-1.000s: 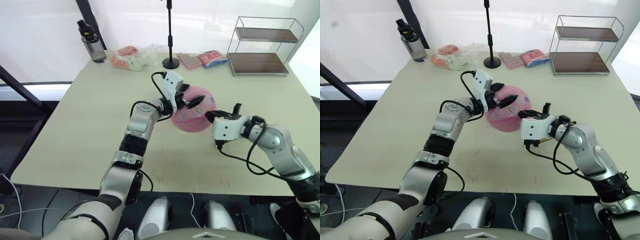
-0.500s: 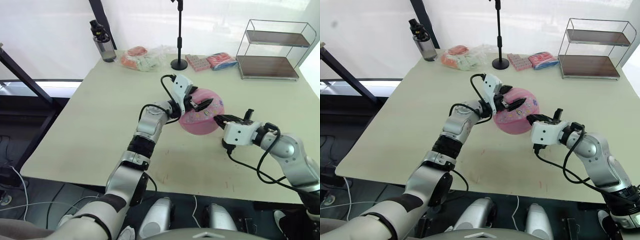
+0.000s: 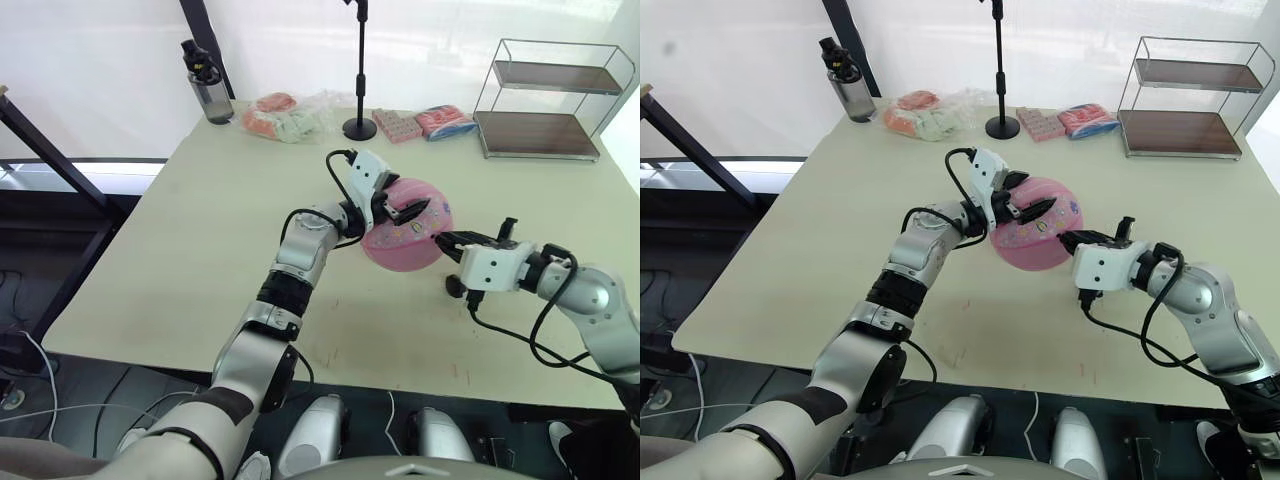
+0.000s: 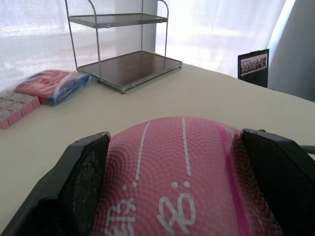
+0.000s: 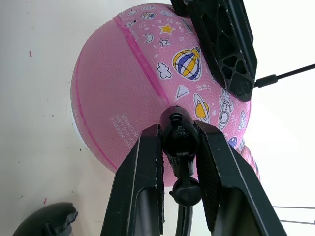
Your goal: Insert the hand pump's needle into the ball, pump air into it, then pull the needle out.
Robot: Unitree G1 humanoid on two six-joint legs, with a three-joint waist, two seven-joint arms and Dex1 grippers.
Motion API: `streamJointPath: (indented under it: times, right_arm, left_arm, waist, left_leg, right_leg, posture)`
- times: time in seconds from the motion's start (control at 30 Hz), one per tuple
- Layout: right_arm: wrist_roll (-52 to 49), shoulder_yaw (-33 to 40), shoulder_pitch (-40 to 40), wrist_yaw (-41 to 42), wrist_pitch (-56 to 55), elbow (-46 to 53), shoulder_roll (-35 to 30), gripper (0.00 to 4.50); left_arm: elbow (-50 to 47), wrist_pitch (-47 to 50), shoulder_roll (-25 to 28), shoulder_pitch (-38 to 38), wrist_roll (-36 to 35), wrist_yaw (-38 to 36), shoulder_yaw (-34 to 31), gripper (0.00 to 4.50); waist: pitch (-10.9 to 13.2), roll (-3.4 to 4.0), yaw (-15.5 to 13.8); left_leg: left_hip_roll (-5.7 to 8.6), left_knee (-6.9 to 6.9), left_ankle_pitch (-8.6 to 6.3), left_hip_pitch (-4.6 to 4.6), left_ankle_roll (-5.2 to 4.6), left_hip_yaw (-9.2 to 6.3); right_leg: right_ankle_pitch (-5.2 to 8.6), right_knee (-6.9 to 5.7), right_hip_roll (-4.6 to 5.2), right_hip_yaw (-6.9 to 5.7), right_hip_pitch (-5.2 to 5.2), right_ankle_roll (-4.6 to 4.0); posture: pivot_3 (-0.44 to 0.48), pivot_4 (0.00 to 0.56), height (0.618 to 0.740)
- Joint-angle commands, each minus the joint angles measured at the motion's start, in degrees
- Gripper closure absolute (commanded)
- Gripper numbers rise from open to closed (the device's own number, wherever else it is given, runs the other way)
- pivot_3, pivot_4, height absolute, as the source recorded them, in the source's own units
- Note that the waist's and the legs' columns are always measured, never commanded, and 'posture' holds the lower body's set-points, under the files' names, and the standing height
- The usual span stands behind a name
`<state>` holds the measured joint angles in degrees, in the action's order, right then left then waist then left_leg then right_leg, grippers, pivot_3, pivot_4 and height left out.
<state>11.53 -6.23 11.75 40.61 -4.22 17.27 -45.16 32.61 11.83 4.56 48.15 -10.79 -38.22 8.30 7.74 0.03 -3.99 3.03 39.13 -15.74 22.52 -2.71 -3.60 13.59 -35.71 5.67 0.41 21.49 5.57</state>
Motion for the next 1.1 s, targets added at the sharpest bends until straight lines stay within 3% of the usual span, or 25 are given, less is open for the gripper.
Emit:
streamJointPath:
  times: [0.03, 0.13, 0.23, 0.27, 0.6, 0.87, 0.97, 1.1]
  right_arm:
    - [-2.6, 5.28, 0.38, 0.21, -3.08, 4.59, -1.88, 4.13]
    - [-3.48, 6.25, 0.15, 0.47, -3.39, 4.62, -2.18, 4.13]
    - [-4.52, 7.5, -0.36, 0.28, -3.27, 4.44, -1.91, 4.13]
    - [-4.67, 7.84, -0.87, 0.25, -3.27, 4.17, -1.97, 4.13]
    - [-8.03, 14.04, -1.91, -8.65, 2.88, -3.0, 5.55, 4.13]
    - [-12.35, 17.44, 2.01, -16.41, 11.66, -7.66, 14.22, 4.13]
    - [-13.66, 18.02, 3.51, -18.03, 13.52, -9.32, 16.19, 4.13]
    - [-15.17, 18.35, 4.58, -19.02, 14.55, -10.8, 17.45, 4.13]
  left_arm:
    - [13.11, 4.7, 2.42, -6.05, 5.01, 3.98, 1.2, 0.0]
    - [13.47, 4.52, 2.31, -5.88, 5.05, 3.91, 1.08, 0.0]
    - [13.63, 4.22, 2.15, -5.77, 4.99, 3.63, 1.13, 0.0]
    - [13.45, 4.14, 2.11, -5.8, 4.98, 3.49, 1.12, 0.0]
    - [6.61, 0.69, 2.94, -6.42, 3.92, -1.94, 1.84, 0.0]
    - [-4.3, 2.68, 5.01, -5.2, 1.12, -5.96, 0.08, 0.0]
    - [-6.2, 3.66, 4.91, -3.2, -0.12, -6.01, -1.17, 0.0]
    - [-7.74, 4.32, 4.58, -1.27, -1.56, -6.08, -2.56, 0.0]
  waist:
    - [-0.2, -0.04, 0.65]
    - [-0.75, -0.39, 2.12]
    - [-0.94, -0.48, 3.33]
    - [-0.95, -0.47, 3.29]
    - [-1.05, -0.56, 3.16]
    - [-0.82, -0.31, 3.22]
    - [-0.77, -0.27, 3.2]
    - [-0.18, -0.09, 3.18]
  left_leg:
    - [0.0, 0.0, 0.0, -0.03, 0.0, 0.01]
    - [-0.02, -0.12, -0.05, -0.41, -0.08, 0.01]
    - [-0.15, -0.72, -0.26, -2.05, -0.33, -0.04]
    - [-0.14, -0.79, -0.28, -2.2, -0.32, -0.04]
    - [-0.04, -0.82, -0.28, -2.15, -0.33, -0.17]
    - [-0.04, -0.88, -0.24, -1.2, -0.33, -0.16]
    - [0.0, -0.85, -0.05, -0.48, -0.06, -0.16]
    - [0.02, -0.93, 0.0, -0.22, 0.04, -0.16]
  right_leg:
    - [0.0, -0.03, 0.0, 0.02, 0.0, 0.0]
    - [0.02, -0.09, -0.03, 0.09, -0.25, 0.0]
    - [0.77, -0.02, 0.09, 0.21, -1.62, 0.13]
    - [0.84, -0.02, 0.13, 0.21, -1.74, 0.12]
    - [0.67, -0.02, 0.25, 0.15, -1.72, 0.07]
    - [0.5, -0.12, 0.22, 0.22, -0.64, -0.13]
    - [0.42, -0.21, 0.19, 0.24, 0.13, -0.2]
    - [0.42, -0.21, 0.17, 0.21, 0.34, -0.21]
  posture:
    - [0.0, 0.15, 0.74]
    - [0.0, 0.15, 0.74]
    - [0.0, 0.15, 0.74]
    - [0.0, 0.15, 0.74]
    - [0.0, 0.15, 0.74]
    - [0.0, 0.15, 0.74]
    - [0.0, 0.15, 0.74]
    - [0.0, 0.15, 0.74]
